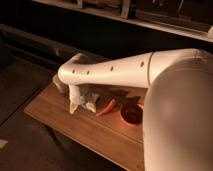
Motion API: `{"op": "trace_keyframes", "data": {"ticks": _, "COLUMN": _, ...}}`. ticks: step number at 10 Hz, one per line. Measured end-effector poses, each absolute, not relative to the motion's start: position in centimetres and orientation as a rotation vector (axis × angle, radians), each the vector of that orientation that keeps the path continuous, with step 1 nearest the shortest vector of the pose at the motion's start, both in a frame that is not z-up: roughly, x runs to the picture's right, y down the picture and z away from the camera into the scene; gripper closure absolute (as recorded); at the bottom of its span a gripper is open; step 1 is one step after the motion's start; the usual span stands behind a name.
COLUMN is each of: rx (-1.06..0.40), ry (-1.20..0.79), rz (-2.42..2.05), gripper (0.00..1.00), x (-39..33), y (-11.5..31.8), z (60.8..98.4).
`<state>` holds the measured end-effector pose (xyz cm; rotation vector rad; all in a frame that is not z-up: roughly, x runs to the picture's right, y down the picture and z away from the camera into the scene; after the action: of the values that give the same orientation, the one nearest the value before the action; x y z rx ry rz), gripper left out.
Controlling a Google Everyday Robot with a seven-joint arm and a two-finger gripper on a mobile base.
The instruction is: Drag the ceramic bowl in a circle
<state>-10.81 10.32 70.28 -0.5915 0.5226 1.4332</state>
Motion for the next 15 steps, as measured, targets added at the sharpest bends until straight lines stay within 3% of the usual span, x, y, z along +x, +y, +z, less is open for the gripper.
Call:
{"op": "trace_keyframes", "data": {"ticks": 12, "rx": -0.591, "ry": 0.521, "rz": 1.433, "gripper": 0.35, "x": -10.9, "y": 10.3, "z": 70.3}}
{"op": "trace_keyframes", "data": {"ticks": 15, "rx": -0.576, "ry": 0.505, "rz": 1.448, "gripper": 0.35, "x": -11.0, "y": 8.2, "z": 70.2}}
